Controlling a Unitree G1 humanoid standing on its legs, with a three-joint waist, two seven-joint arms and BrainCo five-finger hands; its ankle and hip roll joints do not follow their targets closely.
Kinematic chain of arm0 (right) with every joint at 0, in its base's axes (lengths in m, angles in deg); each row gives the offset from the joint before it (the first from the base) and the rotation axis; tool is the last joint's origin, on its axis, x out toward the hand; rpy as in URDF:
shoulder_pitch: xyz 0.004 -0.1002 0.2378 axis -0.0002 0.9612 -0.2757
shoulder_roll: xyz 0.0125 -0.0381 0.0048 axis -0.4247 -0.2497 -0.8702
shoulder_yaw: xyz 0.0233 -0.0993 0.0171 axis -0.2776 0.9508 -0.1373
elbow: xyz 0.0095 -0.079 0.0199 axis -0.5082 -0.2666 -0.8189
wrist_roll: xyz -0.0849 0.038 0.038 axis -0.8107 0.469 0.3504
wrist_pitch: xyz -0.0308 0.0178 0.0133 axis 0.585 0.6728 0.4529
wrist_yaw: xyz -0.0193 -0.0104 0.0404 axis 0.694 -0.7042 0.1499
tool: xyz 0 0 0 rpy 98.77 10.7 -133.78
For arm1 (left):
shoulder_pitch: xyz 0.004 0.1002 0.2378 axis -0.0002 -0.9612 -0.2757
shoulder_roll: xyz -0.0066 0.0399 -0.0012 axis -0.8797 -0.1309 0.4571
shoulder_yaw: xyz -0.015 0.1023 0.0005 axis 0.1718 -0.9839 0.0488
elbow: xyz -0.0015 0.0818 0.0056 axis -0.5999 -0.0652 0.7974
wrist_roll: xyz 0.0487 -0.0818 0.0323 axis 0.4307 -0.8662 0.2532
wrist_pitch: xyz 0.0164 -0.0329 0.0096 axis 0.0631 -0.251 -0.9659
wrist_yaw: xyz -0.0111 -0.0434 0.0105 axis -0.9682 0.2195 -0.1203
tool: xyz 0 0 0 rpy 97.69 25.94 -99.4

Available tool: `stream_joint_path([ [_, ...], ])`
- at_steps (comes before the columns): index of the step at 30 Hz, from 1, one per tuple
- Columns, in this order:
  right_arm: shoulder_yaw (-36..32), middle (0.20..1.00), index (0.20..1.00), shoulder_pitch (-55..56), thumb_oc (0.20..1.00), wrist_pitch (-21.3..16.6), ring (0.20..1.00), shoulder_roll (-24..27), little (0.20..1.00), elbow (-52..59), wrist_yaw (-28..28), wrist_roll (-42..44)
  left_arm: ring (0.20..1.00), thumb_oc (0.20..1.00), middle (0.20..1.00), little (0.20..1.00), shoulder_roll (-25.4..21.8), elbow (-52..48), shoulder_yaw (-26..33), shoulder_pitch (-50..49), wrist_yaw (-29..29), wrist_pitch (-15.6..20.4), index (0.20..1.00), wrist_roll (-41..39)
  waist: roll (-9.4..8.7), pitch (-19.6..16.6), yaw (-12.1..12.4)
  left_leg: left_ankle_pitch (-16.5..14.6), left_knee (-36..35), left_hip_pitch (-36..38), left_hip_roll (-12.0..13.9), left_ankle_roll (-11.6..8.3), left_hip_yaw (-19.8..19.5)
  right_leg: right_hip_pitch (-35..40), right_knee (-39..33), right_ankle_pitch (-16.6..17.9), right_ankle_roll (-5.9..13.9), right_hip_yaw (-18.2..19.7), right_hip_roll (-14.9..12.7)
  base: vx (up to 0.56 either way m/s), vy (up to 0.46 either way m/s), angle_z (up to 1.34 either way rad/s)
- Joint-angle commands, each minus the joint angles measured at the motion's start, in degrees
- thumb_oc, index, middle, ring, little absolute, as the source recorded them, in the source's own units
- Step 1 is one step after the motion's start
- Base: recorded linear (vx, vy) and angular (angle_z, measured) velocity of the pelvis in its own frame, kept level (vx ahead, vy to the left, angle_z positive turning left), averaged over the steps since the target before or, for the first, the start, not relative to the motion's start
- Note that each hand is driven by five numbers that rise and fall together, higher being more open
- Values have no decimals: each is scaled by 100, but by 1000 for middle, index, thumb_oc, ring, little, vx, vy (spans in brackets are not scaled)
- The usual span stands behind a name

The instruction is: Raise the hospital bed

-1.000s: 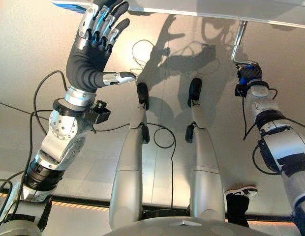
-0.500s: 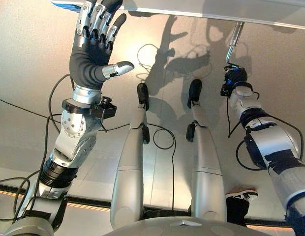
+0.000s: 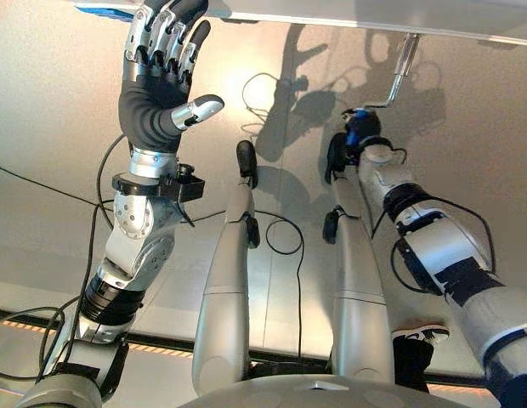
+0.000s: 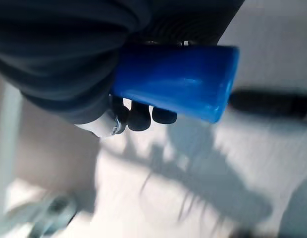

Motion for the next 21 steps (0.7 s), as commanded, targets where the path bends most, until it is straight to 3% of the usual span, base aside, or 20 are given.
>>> stream_joint_path([
  [1, 1135, 200, 200, 394, 200, 27, 200, -1551, 200, 267, -707, -312, 1000, 1000, 1000, 1000, -10, -491, 54, -38, -53, 245, 1000, 152, 499, -63, -28, -314, 220, -164, -153, -81, -266, 189, -97, -282, 566, -110, -97, 0, 0, 0],
  [7, 1556, 200, 200, 386, 200, -206, 200, -1535, 200, 1259, -996, -101, 1000, 1000, 1000, 1000, -41, -505, 86, -160, -61, 363, 1000, 162, 520, -63, 9, -299, 207, -149, -131, -92, -253, 209, -123, -274, 580, -106, -124, 0, 0, 0],
  [11, 1638, 200, 200, 434, 200, -461, 200, -1226, 200, 2244, -1160, 306, 1000, 1000, 1000, 1000, -79, -545, 107, -244, -145, 418, 1000, 168, 485, -63, -16, -295, 210, -116, -129, -100, -253, 221, -112, -271, 589, -92, -123, 0, 0, 0],
  [15, 1390, 200, 200, 776, 200, -847, 200, -256, 200, 3849, -1218, 756, 1000, 1000, 1000, 1000, -232, -594, 176, -403, -207, 452, 1000, 275, 339, -63, -160, -329, 241, -52, -111, -87, -225, 286, -120, -266, 594, -63, -107, 0, 0, 0],
  [16, 1390, 200, 200, 777, 200, -847, 200, -255, 200, 3850, -1218, 755, 1000, 1000, 1000, 1000, -232, -594, 176, -403, -207, 452, 1000, 275, 339, -63, -159, -329, 241, -51, -111, -87, -225, 287, -121, -265, 594, -63, -107, 0, 0, 0],
  [19, 788, 200, 200, 1358, 200, -1173, 200, 752, 200, 5113, -1146, 889, 1000, 1000, 1000, 1000, -379, -557, 272, -504, -217, 433, 1000, 509, 230, -63, -330, -345, 217, 51, -100, -88, -200, 399, -176, -246, 621, -32, -109, 0, 0, 0],
  [21, 589, 200, 200, 1552, 200, -1270, 200, 894, 200, 5378, -1177, 1001, 1000, 1000, 1000, 1000, -409, -544, 301, -518, -245, 456, 1000, 533, 224, -63, -361, -345, 217, 66, -103, -90, -204, 425, -190, -243, 627, -12, -107, -2, -10, 2],
])
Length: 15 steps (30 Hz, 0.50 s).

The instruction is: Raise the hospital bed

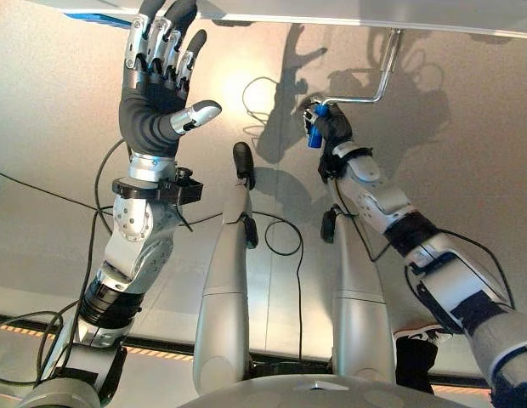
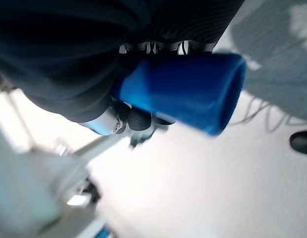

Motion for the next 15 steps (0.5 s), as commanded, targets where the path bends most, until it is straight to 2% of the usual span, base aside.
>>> stream_joint_path([
  [1, -341, 200, 200, 141, 200, -994, 200, -392, 200, 1564, -414, 124, 1000, 1000, 1000, 1000, -266, -605, 315, -381, -141, 390, 1000, 431, 89, -76, -314, -381, 209, 104, -232, -2, -149, 473, -247, -208, 693, 24, -210, -3, -20, 5],
  [5, -806, 200, 200, 696, 200, -1118, 200, -147, 200, 2117, -536, 291, 1000, 1000, 1000, 1000, -328, -624, 384, -499, -194, 358, 1000, 501, 71, -76, -369, -397, 206, 162, -234, 10, -132, 522, -271, -203, 699, 39, -195, 3, -3, 3],
  [6, -1185, 200, 200, 1013, 200, -1212, 200, 28, 200, 2421, -691, 480, 1000, 1000, 1000, 1000, -365, -643, 494, -593, -267, 355, 1000, 523, 44, -76, -430, -410, 202, 195, -234, 16, -126, 544, -278, -209, 705, 57, -188, 2, -4, 3],
  [15, -2453, 200, 200, 1993, 200, -1525, 200, 0, 200, 2926, -912, 1033, 1000, 1000, 1000, 1000, -323, -747, 929, -878, -534, 367, 1000, 402, -23, -76, -568, -458, 191, 305, -218, 8, -117, 639, -280, -255, 711, 87, -144, 1, -7, 0],
])
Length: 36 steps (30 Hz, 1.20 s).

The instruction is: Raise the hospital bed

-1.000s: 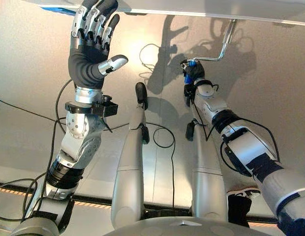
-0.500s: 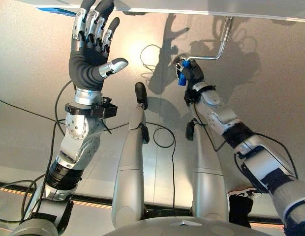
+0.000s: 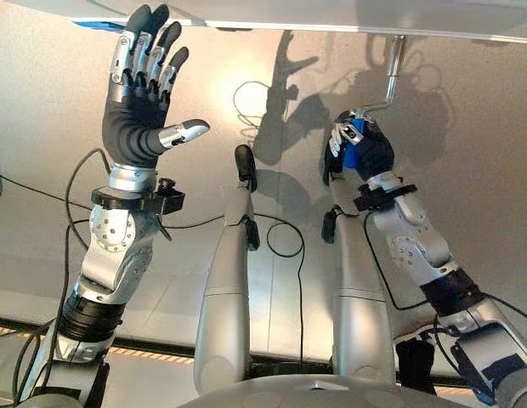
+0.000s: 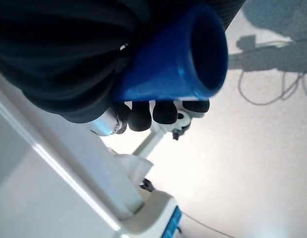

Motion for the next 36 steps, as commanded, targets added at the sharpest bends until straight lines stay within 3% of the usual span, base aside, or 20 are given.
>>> stream_joint_path([
  [1, -1043, 200, 200, -75, 200, -1207, 200, 21, 200, 952, -63, 257, 1000, 1000, 1000, 1000, -72, -724, 343, -288, -190, 358, 1000, 155, -5, -87, -374, -450, 253, 202, -97, -56, -116, 547, -267, -228, 638, 51, -55, 0, 0, 0],
  [9, -2121, 200, 200, 15, 200, -1520, 200, -20, 200, 18, 702, 77, 1000, 1000, 1000, 1000, -68, -705, 570, -308, -374, 359, 1000, -39, -44, -87, -444, -474, 200, 262, -92, -76, -139, 586, -294, -273, 633, 38, -1, 1, -13, 0],
  [17, -2438, 200, 200, -318, 200, -1568, 200, 46, 200, -1185, 1357, -107, 1000, 1000, 1000, 1000, -141, -726, 518, -245, -409, 322, 1000, -70, -24, -87, -423, -496, 198, 242, -87, -61, -136, 572, -302, -292, 624, 66, 19, 0, 0, 0],
  [27, -2006, 200, 200, -1300, 200, -894, 200, 883, 200, -3831, 2035, -759, 1000, 1000, 1000, 1000, -637, -767, 179, -184, -466, 286, 1000, -216, 82, -87, -303, -488, 170, 246, -73, -51, -99, 550, -314, -285, 616, 70, 17, 2, 7, -5],
  [28, -1836, 200, 200, -1643, 200, -699, 200, 1094, 200, -4743, 1972, -667, 1000, 1000, 1000, 1000, -731, -754, 34, -118, -472, 301, 1000, -255, 115, -87, -250, -480, 151, 260, -78, -58, -101, 553, -313, -296, 610, 62, 21, 0, 0, 0],
  [30, -1647, 200, 200, -1895, 200, -629, 200, 1211, 200, -5169, 1914, -644, 1000, 1000, 1000, 1000, -786, -745, -22, -59, -471, 317, 1000, -262, 136, -87, -239, -475, 136, 253, -73, -67, -99, 544, -321, -298, 607, 54, 25, 0, 0, 0],
  [31, -1474, 200, 200, -2163, 200, -410, 200, 1376, 200, -5899, 1807, -632, 1000, 1000, 1000, 1000, -901, -759, -143, -6, -486, 304, 1000, -297, 163, -87, -203, -466, 139, 247, -66, -71, -103, 541, -311, -302, 605, 39, 19, 0, 0, 0],
  [36, -984, 200, 200, -2723, 200, 36, 200, 1652, 200, -7170, 1498, -790, 1000, 1000, 1000, 1000, -1055, -691, -378, 191, -500, 310, 1000, -338, 245, -87, -119, -458, 146, 235, -68, -80, -115, 529, -287, -321, 603, 10, 9, 0, 2, 1],
])
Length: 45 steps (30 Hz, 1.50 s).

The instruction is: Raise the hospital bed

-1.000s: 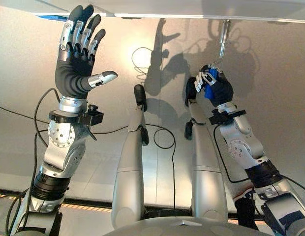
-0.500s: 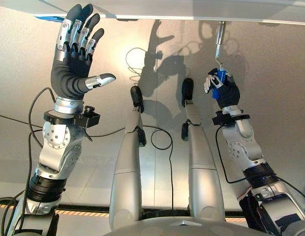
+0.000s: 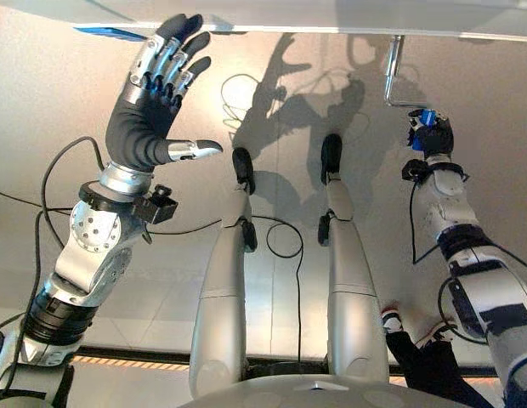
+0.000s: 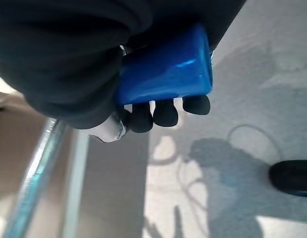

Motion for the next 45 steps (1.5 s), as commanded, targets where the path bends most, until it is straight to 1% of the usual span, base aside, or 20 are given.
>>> stream_joint_path([
  [1, -365, 200, 200, -273, 200, 461, 200, 1382, 200, -1213, 489, 573, 1000, 1000, 1000, 1000, 183, -458, 87, -43, -78, 324, 1000, -61, 476, -80, -79, -319, 48, 189, 127, -354, -369, 157, 497, -729, 295, -314, 137, 0, 0, 0],
  [2, -172, 200, 200, -457, 200, 655, 200, 1375, 200, -1542, 432, 375, 1000, 1000, 1000, 1000, 166, -422, -20, 50, -96, 313, 1000, -80, 520, -80, -39, -321, 53, 199, 121, -348, -375, 146, 513, -727, 291, -312, 133, 0, 0, 0],
  [7, 432, 219, 219, -827, 219, 967, 219, 1143, 219, -1855, 186, -277, 1000, 1000, 1000, 1000, 242, -319, -180, 248, -133, 282, 1000, -76, 571, -80, 32, -303, 59, 204, 126, -342, -373, 139, 542, -728, 282, -322, 129, 0, 0, 0],
  [8, 526, 454, 454, -855, 454, 1001, 454, 1079, 454, -1858, 136, -367, 1000, 1000, 1000, 1000, 267, -297, -195, 284, -131, 276, 1000, -67, 575, -80, 39, -300, 63, 210, 127, -340, -373, 138, 553, -729, 282, -323, 131, 0, 0, 0],
  [9, 531, 454, 454, -861, 454, 1001, 454, 1079, 454, -1861, 135, -368, 1000, 1000, 1000, 1000, 269, -295, -192, 284, -130, 276, 1000, -67, 576, -80, 36, -300, 63, 209, 127, -340, -373, 137, 554, -729, 282, -323, 130, 0, 0, 0],
  [10, 619, 1000, 1000, -881, 1000, 1039, 1000, 914, 1000, -1855, 78, -455, 1000, 1000, 1000, 1000, 362, -256, -203, 299, -145, 252, 1000, -25, 564, -80, 39, -299, 74, 233, 126, -333, -362, 165, 566, -732, 273, -331, 142, 0, 0, 0],
  [13, 632, 1000, 1000, -825, 1000, 1044, 1000, 757, 1000, -1774, 68, -462, 1000, 1000, 1000, 1000, 461, -192, -212, 275, -150, 220, 1000, -16, 548, -80, 20, -306, 94, 270, 121, -325, -366, 209, 567, -731, 267, -336, 150, 0, 0, 0],
  [18, 573, 1000, 1000, -450, 1000, 1007, 1000, 369, 1000, -1528, 81, -522, 1000, 1000, 1000, 1000, 770, 705, -538, 71, -167, 21, 1000, 54, 484, -80, -52, -265, 6, 528, 100, -332, -377, 503, 473, -695, 271, -390, 145, -6, 6, -2],
  [22, 440, 1000, 1000, 152, 1000, 1008, 1000, 44, 1000, -1281, 59, -684, 1000, 1000, 1000, 1000, 950, 2354, -1051, -139, -211, -259, 1000, 738, 353, -80, -141, -225, -151, 1039, 100, -328, -385, 1047, 342, -657, 295, -463, 134, -3, 3, -1],
  [23, 439, 1000, 1000, 153, 1000, 1008, 1000, 44, 1000, -1280, 59, -684, 1000, 1000, 1000, 1000, 951, 2355, -1052, -139, -211, -259, 1000, 738, 353, -80, -140, -224, -152, 1040, 100, -328, -385, 1048, 341, -657, 295, -464, 134, 0, 0, 0],
  [24, 350, 1000, 1000, 471, 1000, 1007, 1000, -112, 1000, -1281, 24, -735, 1000, 1000, 1000, 1000, 1220, 3427, -1274, -171, -274, -364, 1000, 937, 315, -80, -185, -210, -237, 1352, 100, -326, -413, 1355, 304, -672, 314, -502, 128, 0, 0, 0],
  [25, 346, 1000, 1000, 481, 1000, 1008, 1000, -109, 1000, -1277, 25, -736, 1000, 1000, 1000, 1000, 1225, 3438, -1285, -166, -274, -356, 1000, 937, 318, -80, -182, -208, -246, 1363, 100, -326, -414, 1365, 299, -673, 315, -503, 127, -3, -6, 5],
  [26, 278, 1000, 1000, 748, 1000, 992, 1000, -192, 1000, -1204, -4, -811, 1000, 1000, 1000, 1000, 1299, 3985, -1442, -186, -294, -356, 1000, 1343, 294, -80, -203, -209, -299, 1599, 92, -316, -448, 1592, 299, -700, 327, -523, 112, 5, 1, 5],
  [33, -22, 1000, 1000, 1546, 1000, 947, 1000, -432, 1000, -1214, 23, -1026, 1000, 1000, 1000, 1000, 1635, 5818, -1844, -249, -222, -527, 1000, 2647, 208, -80, -306, -271, -422, 2524, 85, -305, -491, 2563, 125, -733, 344, -624, 134, 3, -1, 1],
  [36, -98, 1000, 1000, 1792, 1000, 958, 1000, -494, 1000, -1190, 1, -1105, 1000, 1000, 1000, 1000, 1763, 6192, -1876, -346, -212, -571, 1000, 2966, 180, -81, -339, -296, -458, 2852, 87, -307, -492, 2918, 63, -760, 354, -648, 136, 39, -10, 3],
  [39, -119, 1000, 1000, 2367, 1000, 962, 1000, -703, 1000, -1159, -46, -1262, 1000, 1000, 1000, 1000, 2271, 7141, -1635, -571, -204, -652, 1000, 3058, 92, -404, -329, -354, -511, 3310, 107, -328, -569, 3447, -23, -838, 363, -715, 150, 76, -46, 12],
  [40, -120, 1000, 1000, 2366, 1000, 963, 1000, -703, 1000, -1158, -46, -1263, 1000, 1000, 1000, 1000, 2272, 7143, -1635, -569, -204, -650, 1000, 3058, 94, -415, -330, -333, -525, 3297, 107, -328, -571, 3437, -43, -815, 362, -717, 151, 162, -90, 8],
  [41, -105, 1000, 1000, 2677, 1000, 992, 1000, -782, 1000, -1187, -108, -1435, 1000, 1000, 1000, 1000, 2459, 7651, -1519, -623, -180, -716, 1000, 3219, 43, -659, -298, -373, -583, 3579, 119, -335, -636, 3789, -129, -873, 360, -768, 162, 87, -50, 7],
  [42, -105, 1000, 1000, 2676, 1000, 992, 1000, -782, 1000, -1187, -107, -1436, 1000, 1000, 1000, 1000, 2460, 7653, -1519, -621, -179, -715, 1000, 3219, 45, -669, -300, -354, -596, 3567, 119, -336, -639, 3781, -146, -853, 360, -770, 162, 143, -64, 19],
  [45, -207, 1000, 1000, 3141, 1000, 1015, 1000, -919, 1000, -1200, -143, -1629, 1000, 1000, 1000, 1000, 2612, 7906, -1261, -837, -151, -735, 1000, 3232, 15, -1061, -203, -342, -766, 3961, 139, -351, -736, 4257, -351, -875, 374, -920, 134, 110, -29, 13],
])
